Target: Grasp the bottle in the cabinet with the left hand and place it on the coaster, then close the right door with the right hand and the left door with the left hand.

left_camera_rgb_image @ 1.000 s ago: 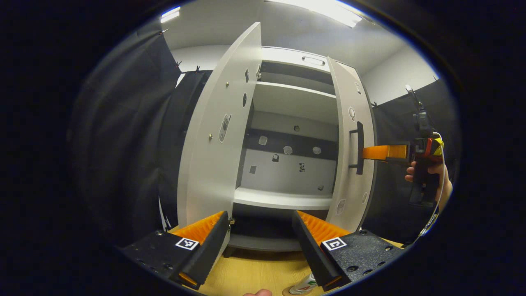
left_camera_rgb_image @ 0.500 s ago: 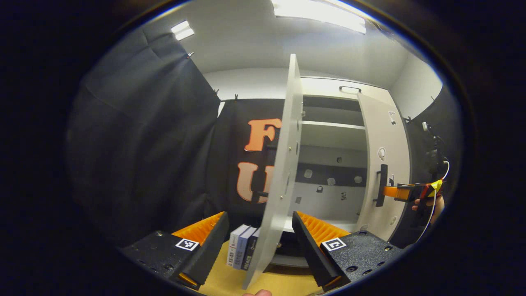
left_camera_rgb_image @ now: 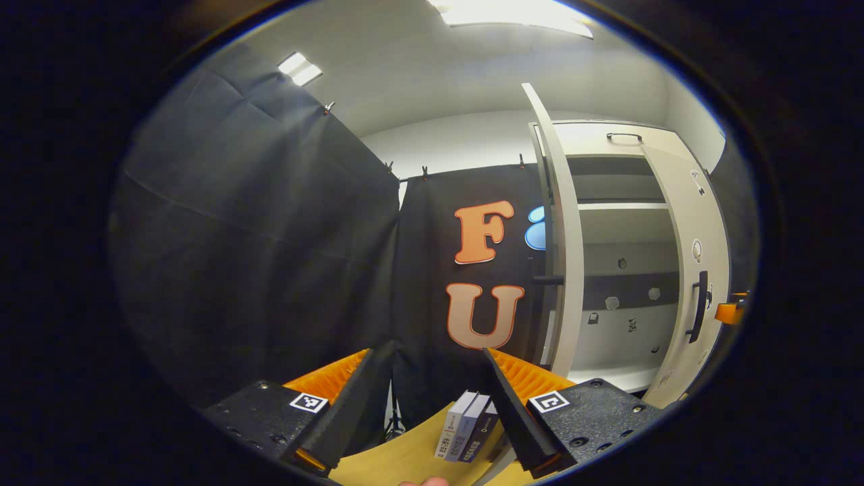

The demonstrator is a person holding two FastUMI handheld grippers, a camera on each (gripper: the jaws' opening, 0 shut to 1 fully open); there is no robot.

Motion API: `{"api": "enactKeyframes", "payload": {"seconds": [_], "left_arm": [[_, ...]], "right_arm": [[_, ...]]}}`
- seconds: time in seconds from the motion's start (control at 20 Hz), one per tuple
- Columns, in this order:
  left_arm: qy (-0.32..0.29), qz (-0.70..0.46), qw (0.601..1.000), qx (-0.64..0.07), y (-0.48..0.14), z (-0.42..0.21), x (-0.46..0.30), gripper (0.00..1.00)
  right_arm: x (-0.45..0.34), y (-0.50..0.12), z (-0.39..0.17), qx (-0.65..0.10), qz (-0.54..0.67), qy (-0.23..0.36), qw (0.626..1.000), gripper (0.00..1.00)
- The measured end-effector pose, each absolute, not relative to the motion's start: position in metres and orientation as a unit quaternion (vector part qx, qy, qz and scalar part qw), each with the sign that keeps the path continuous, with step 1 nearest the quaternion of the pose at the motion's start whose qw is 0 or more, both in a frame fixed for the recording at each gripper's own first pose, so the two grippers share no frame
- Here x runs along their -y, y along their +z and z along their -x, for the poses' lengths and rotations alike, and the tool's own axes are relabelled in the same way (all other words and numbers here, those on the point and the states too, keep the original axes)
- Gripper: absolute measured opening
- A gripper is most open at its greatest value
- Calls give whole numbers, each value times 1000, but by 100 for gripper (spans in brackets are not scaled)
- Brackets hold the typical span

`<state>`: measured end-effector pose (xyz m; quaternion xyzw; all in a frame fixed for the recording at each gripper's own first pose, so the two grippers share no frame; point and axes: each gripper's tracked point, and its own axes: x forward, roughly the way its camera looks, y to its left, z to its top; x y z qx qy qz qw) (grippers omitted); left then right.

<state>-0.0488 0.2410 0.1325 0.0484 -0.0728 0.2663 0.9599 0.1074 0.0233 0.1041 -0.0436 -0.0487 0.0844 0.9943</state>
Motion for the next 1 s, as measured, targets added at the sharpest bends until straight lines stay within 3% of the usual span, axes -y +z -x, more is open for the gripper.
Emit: {"api": "enactKeyframes", "payload": {"seconds": [0.2,0.25,0.3,0.5,0.55,0.65,0.7,0.75,0.8,1.0], "left_arm": [[255,-40,963,74,135,19,-251,93],[247,-49,965,76,138,12,-248,89],[238,-57,967,75,138,7,-243,97],[235,-61,967,83,143,8,-235,93],[230,-55,968,85,143,8,-232,88],[210,-55,973,84,144,4,-229,92],[200,-54,975,81,143,3,-227,87],[196,-51,976,80,143,2,-224,96],[193,-45,977,79,142,3,-220,92],[167,-31,983,76,140,3,-191,92]], "right_arm": [[-2,102,-80,48,46,68,995,96],[5,100,-75,46,42,62,996,96],[12,98,-71,43,36,55,997,96],[35,88,-64,34,33,28,998,96],[39,86,-62,33,37,22,999,96],[41,84,-58,30,37,19,999,96],[41,82,-56,29,35,21,999,96],[39,83,-55,28,33,23,999,96],[38,83,-52,29,33,24,999,96],[40,88,-44,34,42,20,998,96]]}}
